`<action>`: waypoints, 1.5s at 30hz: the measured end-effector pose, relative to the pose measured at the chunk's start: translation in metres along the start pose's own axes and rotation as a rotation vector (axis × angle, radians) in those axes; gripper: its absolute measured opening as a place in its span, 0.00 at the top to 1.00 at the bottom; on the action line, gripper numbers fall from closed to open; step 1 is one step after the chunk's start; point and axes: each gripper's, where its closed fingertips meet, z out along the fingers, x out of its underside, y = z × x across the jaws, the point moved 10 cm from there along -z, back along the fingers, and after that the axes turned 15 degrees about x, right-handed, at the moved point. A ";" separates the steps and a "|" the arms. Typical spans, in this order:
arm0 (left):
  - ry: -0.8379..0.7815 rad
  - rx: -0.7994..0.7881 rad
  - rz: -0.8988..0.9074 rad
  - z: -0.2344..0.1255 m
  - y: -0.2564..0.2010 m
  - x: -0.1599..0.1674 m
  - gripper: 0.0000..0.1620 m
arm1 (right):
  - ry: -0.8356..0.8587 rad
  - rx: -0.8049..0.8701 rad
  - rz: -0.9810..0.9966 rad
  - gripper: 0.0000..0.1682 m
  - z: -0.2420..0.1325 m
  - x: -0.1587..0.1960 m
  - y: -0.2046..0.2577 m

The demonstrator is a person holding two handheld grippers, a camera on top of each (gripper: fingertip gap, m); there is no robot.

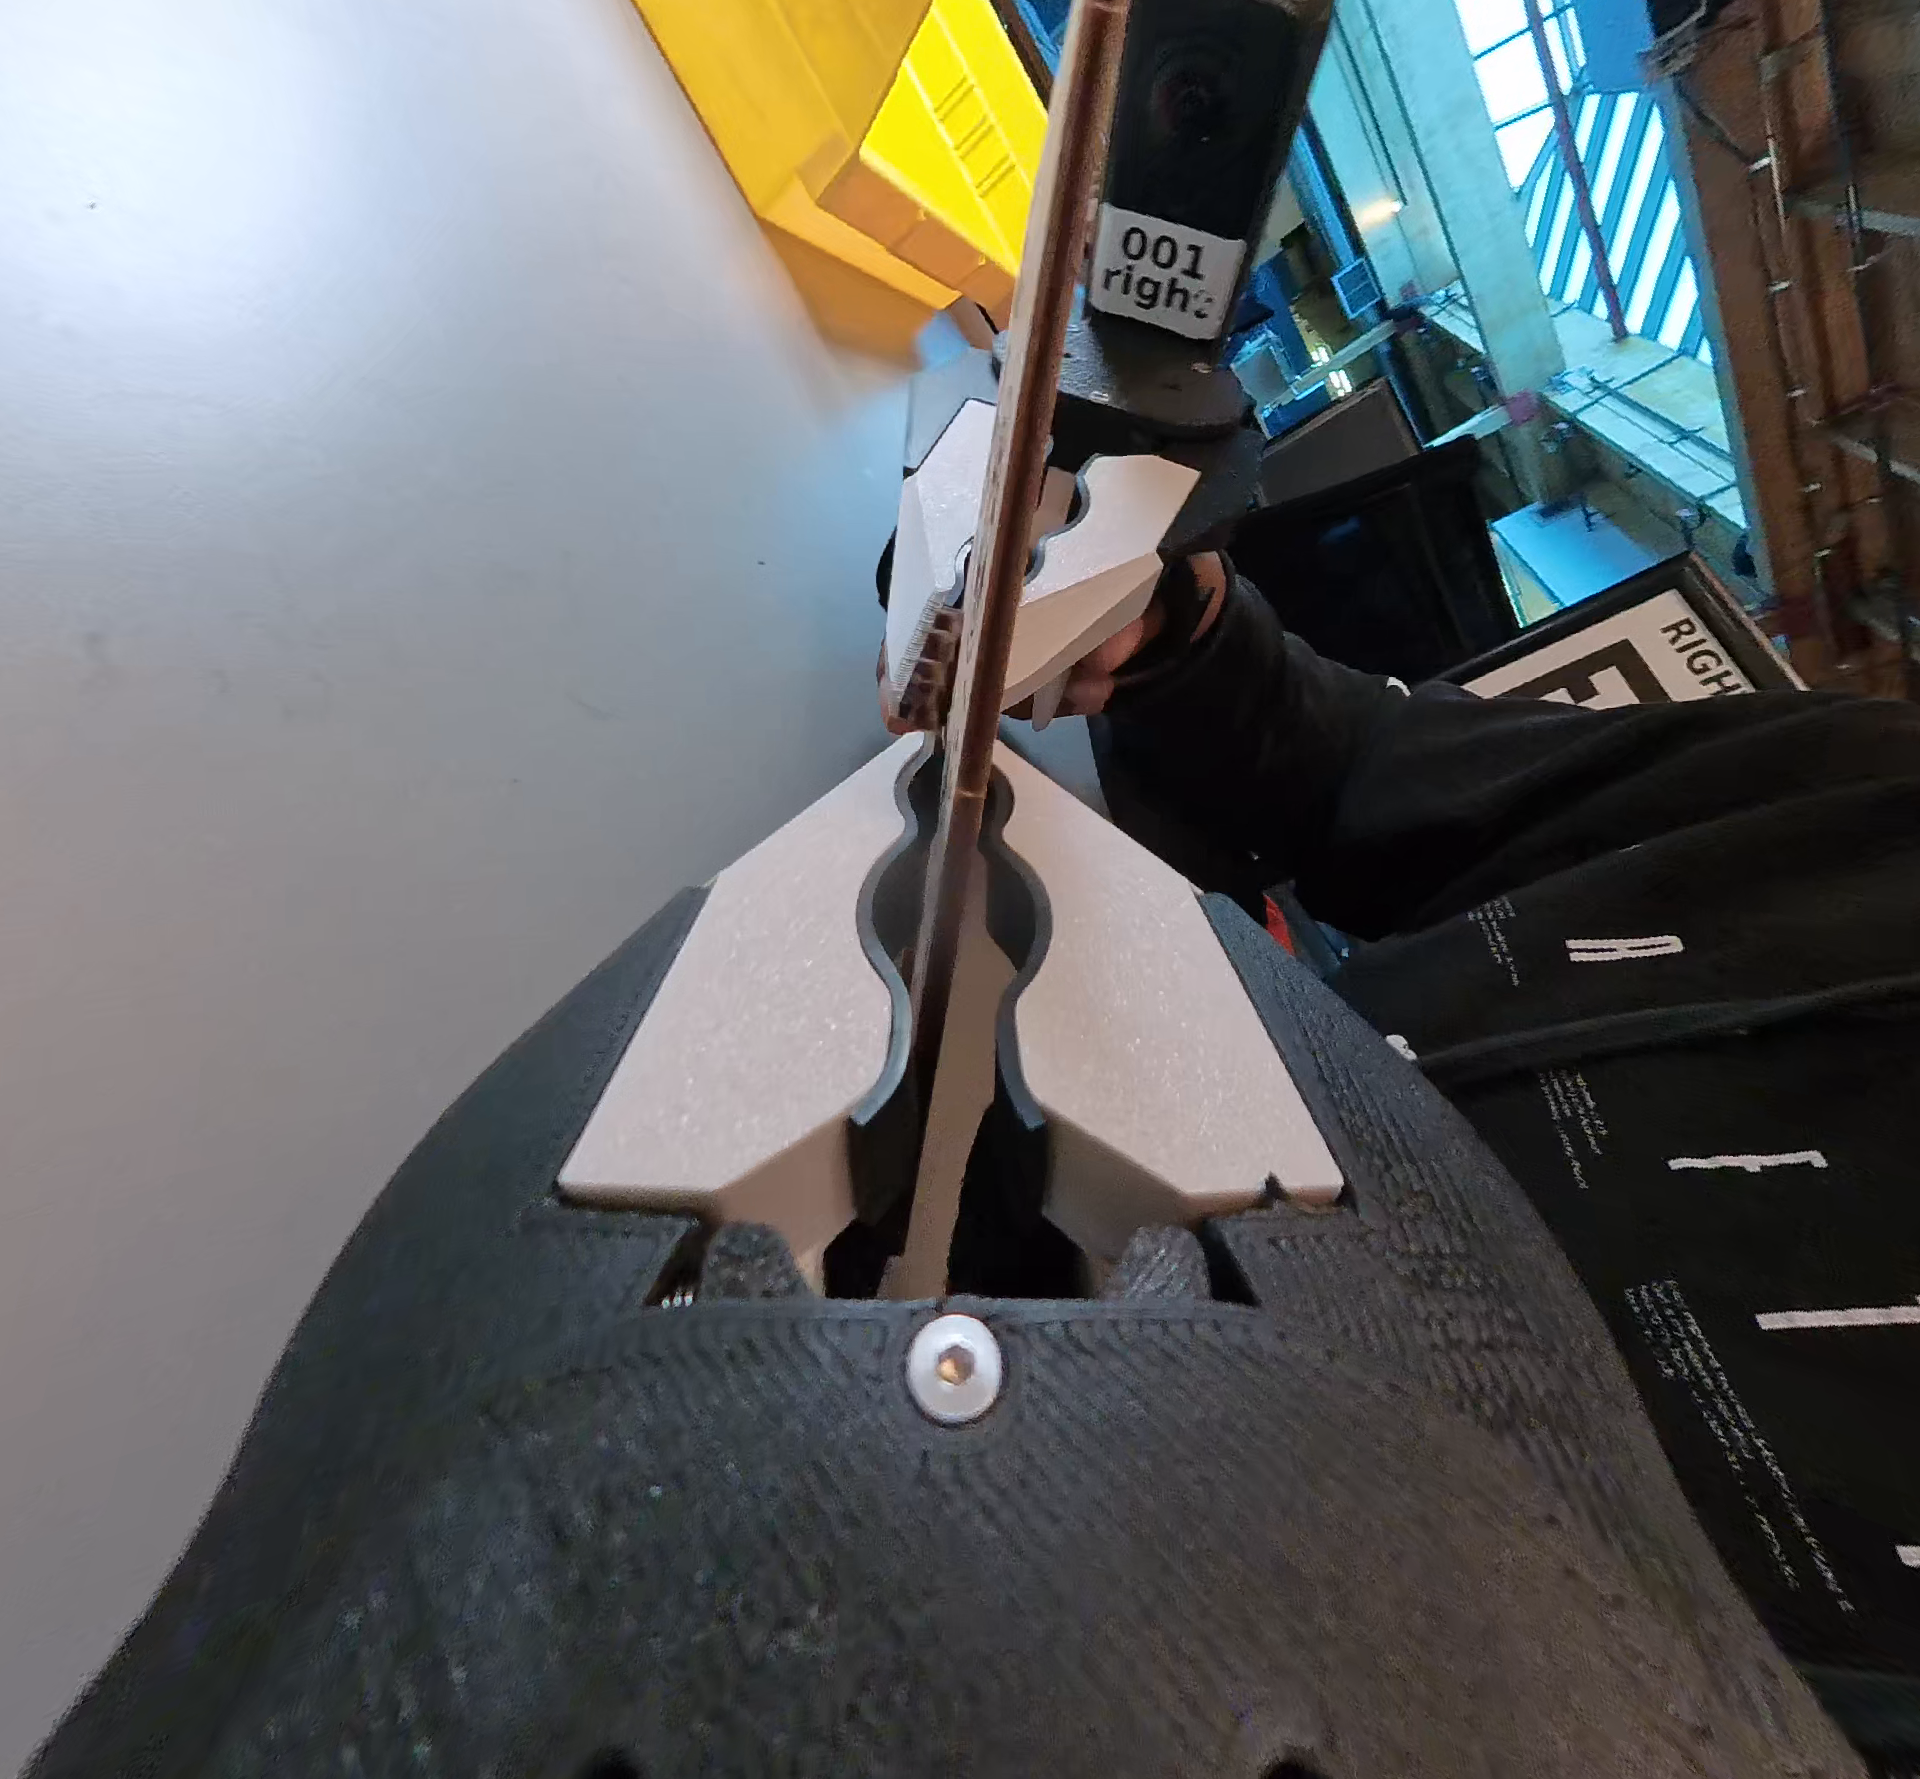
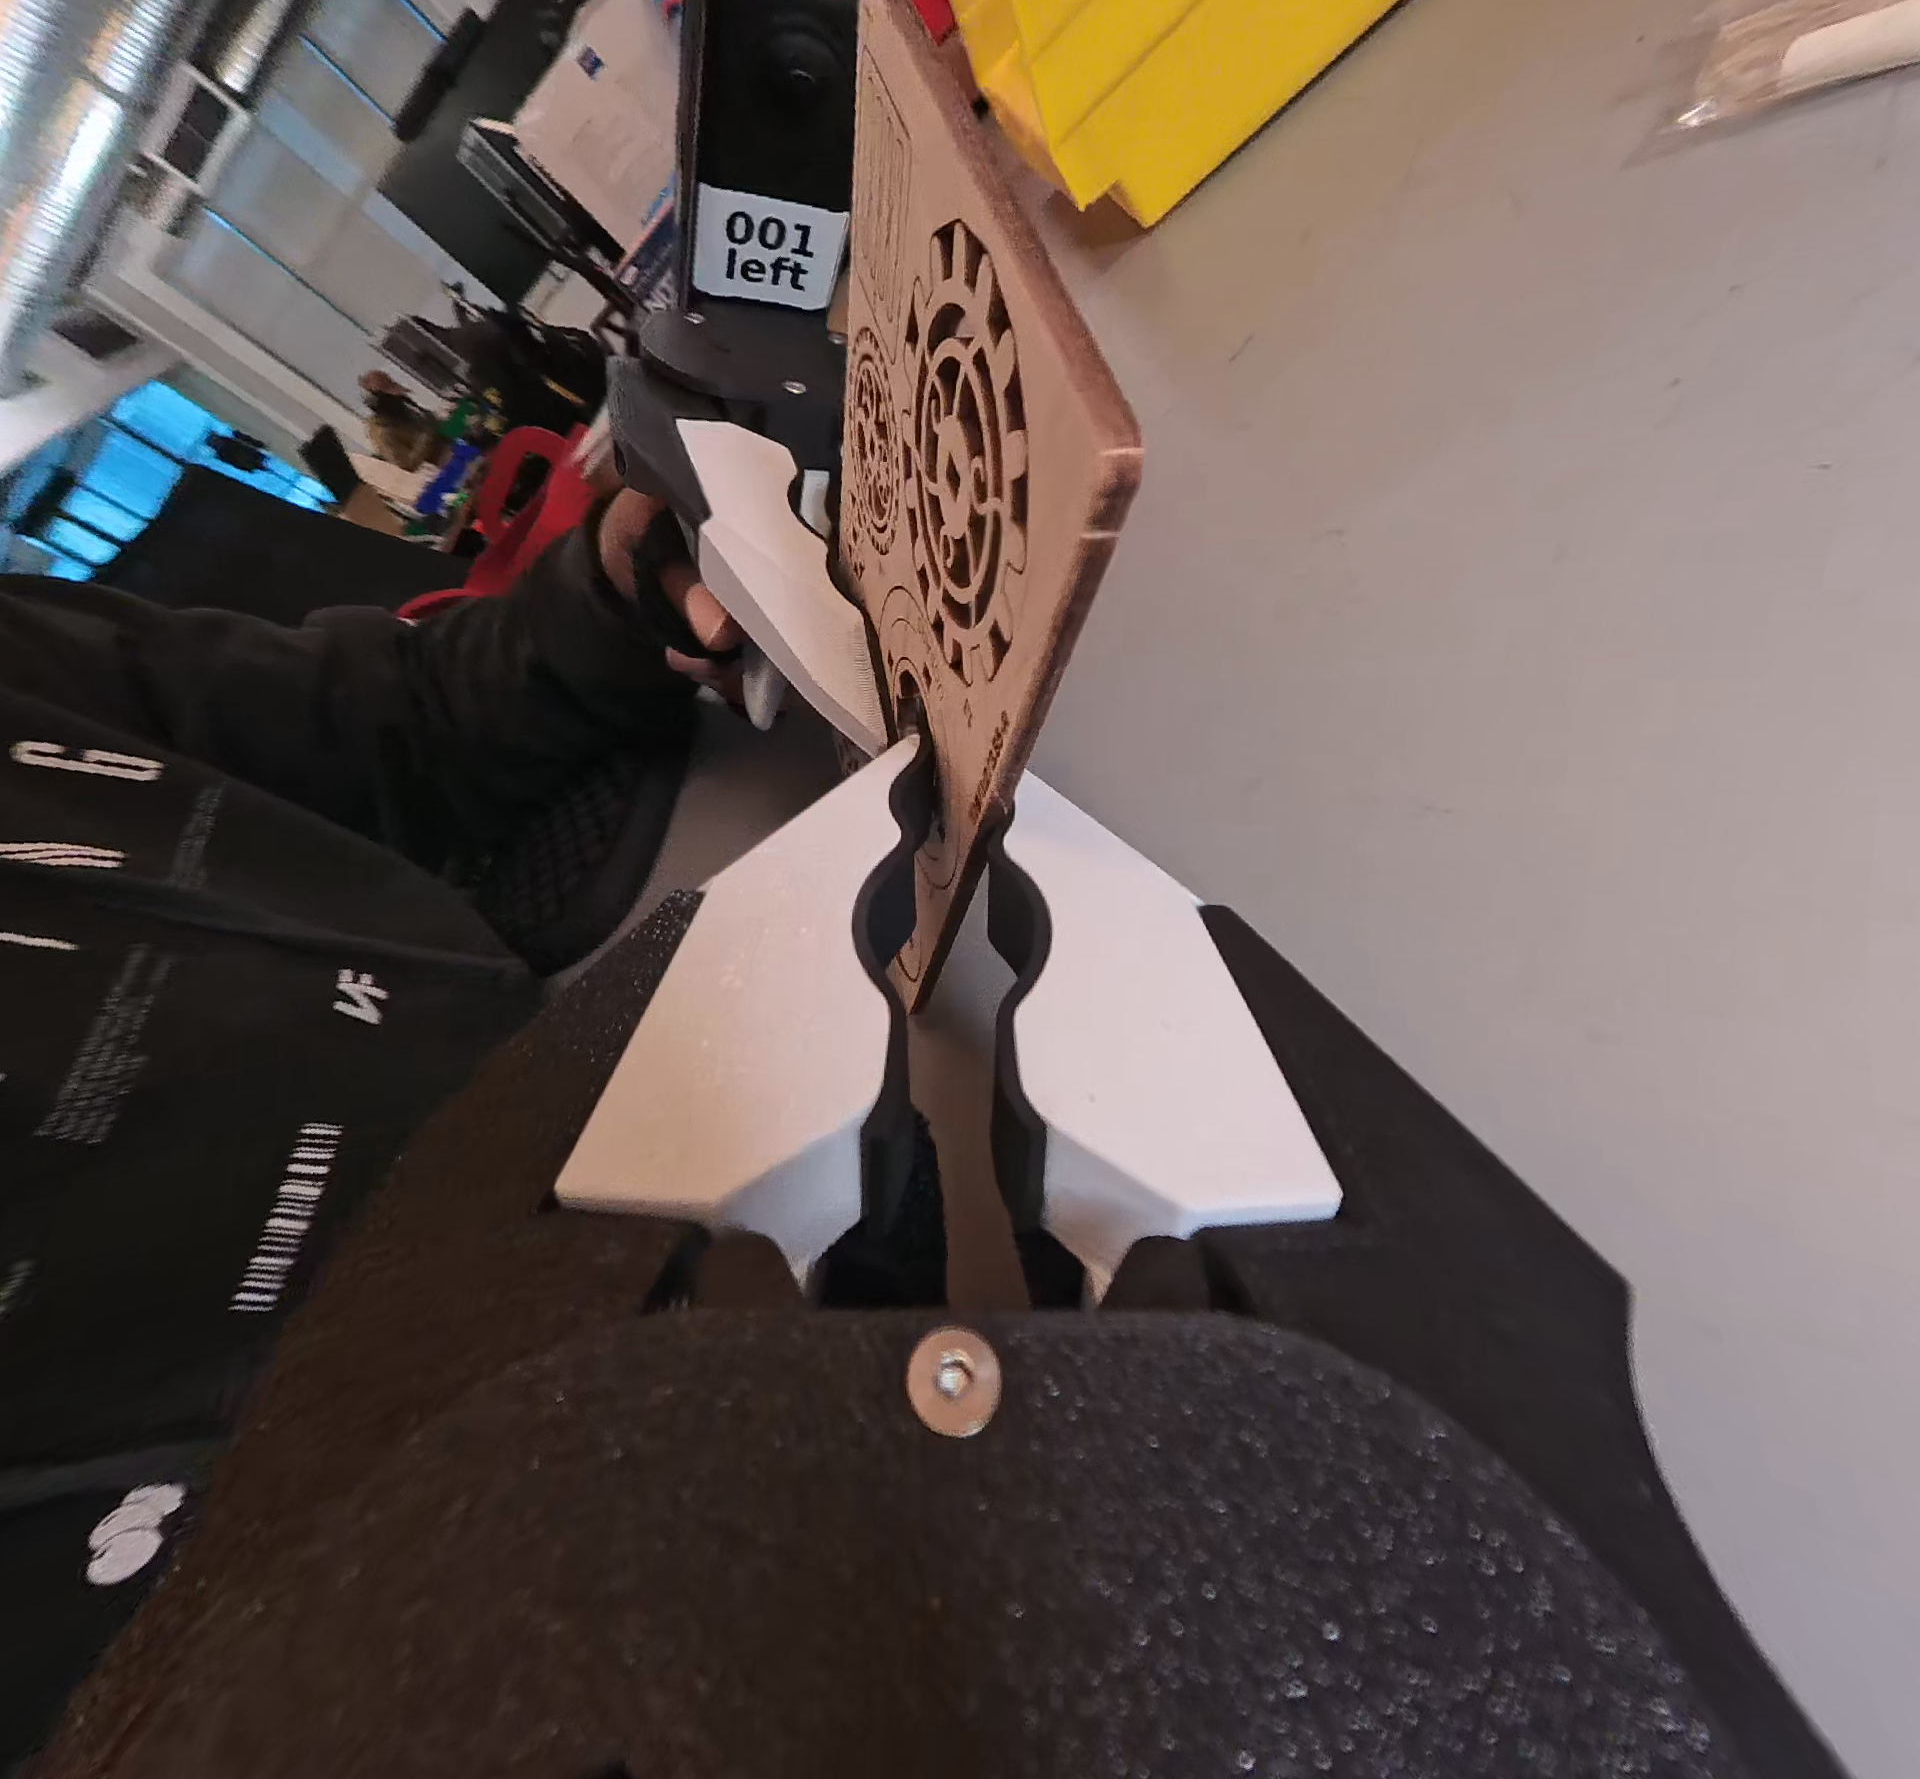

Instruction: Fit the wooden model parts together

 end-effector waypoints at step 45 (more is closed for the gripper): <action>0.155 -0.136 0.051 -0.047 0.017 -0.004 0.94 | 0.332 0.668 -0.574 0.87 -0.035 0.000 -0.035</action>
